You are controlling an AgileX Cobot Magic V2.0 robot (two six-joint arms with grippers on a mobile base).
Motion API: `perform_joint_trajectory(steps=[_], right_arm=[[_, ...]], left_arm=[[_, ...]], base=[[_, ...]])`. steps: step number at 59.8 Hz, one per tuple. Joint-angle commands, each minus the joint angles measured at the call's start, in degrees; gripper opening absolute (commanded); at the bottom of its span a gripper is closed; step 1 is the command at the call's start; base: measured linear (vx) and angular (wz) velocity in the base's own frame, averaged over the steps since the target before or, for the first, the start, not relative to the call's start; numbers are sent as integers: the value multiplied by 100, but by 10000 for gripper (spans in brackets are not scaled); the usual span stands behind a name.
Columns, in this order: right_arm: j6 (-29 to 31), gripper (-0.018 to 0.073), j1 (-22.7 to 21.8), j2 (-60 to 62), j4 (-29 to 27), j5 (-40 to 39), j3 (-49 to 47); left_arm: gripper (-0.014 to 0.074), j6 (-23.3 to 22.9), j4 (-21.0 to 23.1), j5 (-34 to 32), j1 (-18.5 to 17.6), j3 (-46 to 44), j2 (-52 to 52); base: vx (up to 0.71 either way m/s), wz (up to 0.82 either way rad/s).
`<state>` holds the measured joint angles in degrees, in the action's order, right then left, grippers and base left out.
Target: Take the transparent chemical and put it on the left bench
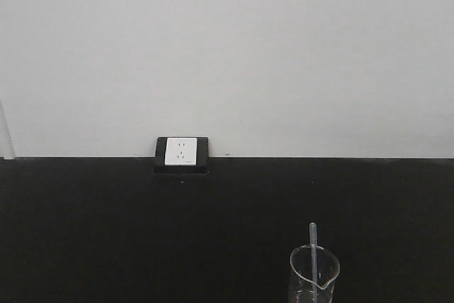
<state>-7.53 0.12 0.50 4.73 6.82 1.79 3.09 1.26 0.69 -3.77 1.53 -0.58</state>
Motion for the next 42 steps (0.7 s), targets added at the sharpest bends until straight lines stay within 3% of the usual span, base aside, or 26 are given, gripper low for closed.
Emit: perform_joint_trajectory(steps=[1, 7, 18, 27, 42], right_arm=[[55, -7, -28, 73, 60, -476, 35], [55, -7, -28, 73, 60, -650, 31], [-16, -7, -28, 73, -3, -1740, -107], [-72, -7, -28, -233, -47, -1590, -923], [21, -7, -28, -2574, 143, -1462, -2668]], left_arm=[[-3, -45, 4, -449, -10, 93, -110], [-3, -45, 4, -449, -10, 93, -110], [-3, -45, 4, -449, -10, 93, -110], [-3, -45, 4, -449, -10, 93, -110], [-3, -45, 4, -449, -10, 93, -110]], base=[[0, 0], [0, 0], [0, 0], [0, 0], [0, 0]])
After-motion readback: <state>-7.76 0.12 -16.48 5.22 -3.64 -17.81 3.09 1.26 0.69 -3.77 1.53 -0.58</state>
